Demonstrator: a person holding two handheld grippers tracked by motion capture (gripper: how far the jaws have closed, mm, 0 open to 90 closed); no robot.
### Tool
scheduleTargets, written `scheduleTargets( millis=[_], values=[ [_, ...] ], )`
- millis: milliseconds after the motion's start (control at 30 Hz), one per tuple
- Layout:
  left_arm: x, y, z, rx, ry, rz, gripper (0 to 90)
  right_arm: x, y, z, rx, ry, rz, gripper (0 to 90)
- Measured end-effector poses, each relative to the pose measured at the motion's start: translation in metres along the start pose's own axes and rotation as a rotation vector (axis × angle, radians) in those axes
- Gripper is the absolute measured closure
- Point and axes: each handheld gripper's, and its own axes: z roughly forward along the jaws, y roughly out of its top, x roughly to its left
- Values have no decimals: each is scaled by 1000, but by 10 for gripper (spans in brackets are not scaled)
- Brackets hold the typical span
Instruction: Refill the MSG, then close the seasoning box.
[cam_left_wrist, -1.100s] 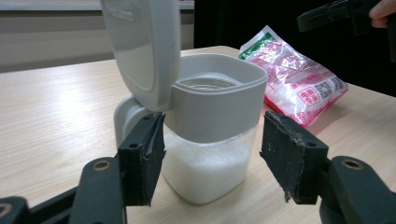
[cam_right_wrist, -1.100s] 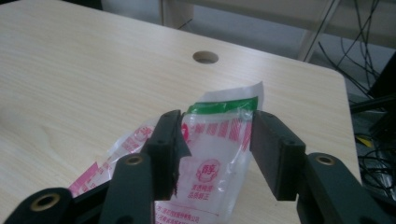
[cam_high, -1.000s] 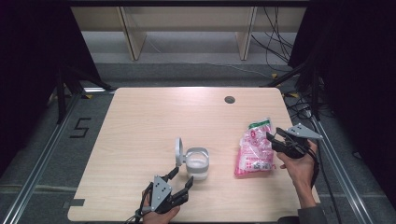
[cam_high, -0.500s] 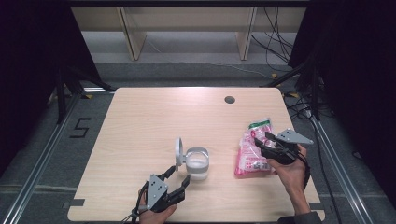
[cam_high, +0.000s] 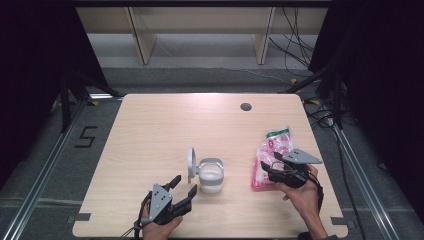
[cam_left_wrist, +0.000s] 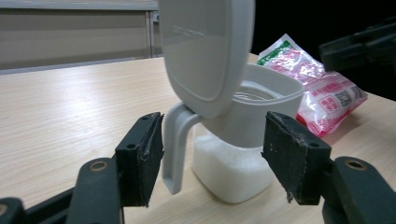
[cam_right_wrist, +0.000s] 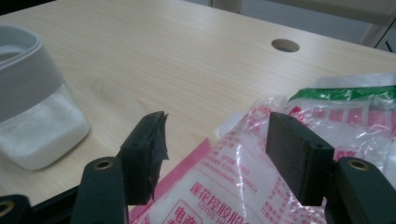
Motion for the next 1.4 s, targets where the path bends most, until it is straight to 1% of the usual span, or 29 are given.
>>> scheduleTargets(
  millis=[133,167,200,233,300,333,367,400,433,500,533,567,600,667,700,733,767,833,867,900,933,967,1000,1033,1067,1100,1200,1367,1400],
  values=[
    [5,2,-2,-2,15,-14,373,3,-4,-1,20,16,-9,382],
    [7,3,-3,-2,25,-13,373,3,-6,0,7,36,-32,381],
    [7,3,-3,-2,25,-13,373,3,-6,0,7,36,-32,381],
    [7,3,-4,-7,36,-26,373,7,-8,-2,14,37,-8,381],
    [9,4,-5,-8,46,-29,373,8,-9,-2,16,30,-7,382],
    [10,5,-5,-9,46,-26,373,9,-10,-3,26,31,-9,382],
    [11,5,-4,-22,44,-17,373,8,-12,-3,22,37,-32,382],
    [11,5,-4,-22,44,-17,374,9,-12,-3,32,39,-13,381],
    [12,7,-4,-16,53,-26,375,7,-13,-2,18,35,-32,381],
    [12,7,-4,-13,55,-24,375,7,-13,-2,18,49,-29,382],
    [13,8,-3,-14,50,-10,376,10,-14,-2,23,49,-9,381],
    [13,9,-4,-2,57,-16,380,10,-15,-3,22,52,-4,382],
    [14,9,-2,-13,49,-10,382,10,-15,-3,22,52,-4,382],
    [13,10,-4,1,63,-14,394,10,-15,-3,23,52,-9,382],
    [13,11,-5,-3,71,-8,406,9,-15,-3,19,56,-27,382],
    [13,11,-5,-3,71,-8,426,11,-16,-4,20,56,-13,382],
    [14,11,-7,-5,73,-13,448,10,-15,-4,16,58,-26,382],
    [15,11,-7,-6,72,-5,484,11,-16,-5,23,51,-13,383],
    [17,12,-7,-19,68,5,540,11,-16,-4,16,58,-24,384],
    [19,13,-8,-14,69,9,654,11,-15,-5,15,45,-41,384],
    [19,13,-8,-14,69,9,688,11,-15,-5,15,45,-41,384],
    [20,14,-8,-9,68,12,688,13,-15,-6,29,56,-13,384],
    [21,14,-7,-9,75,5,721,14,-16,-6,28,48,-13,384],
    [23,16,-6,-10,69,3,793,13,-16,-4,19,57,-40,386],
    [23,16,-6,-10,69,3,817,13,-16,-4,19,57,-40,386],
    [24,17,-4,-32,56,11,841,16,-16,-6,37,57,-31,387],
    [23,19,-2,-21,49,12,889,15,-16,-4,28,65,-42,387],
    [21,21,4,-18,35,22,893,14,-16,-5,25,60,-51,387],
    [21,22,5,-17,34,25,893,16,-16,-6,37,60,-21,387]
  ],
)
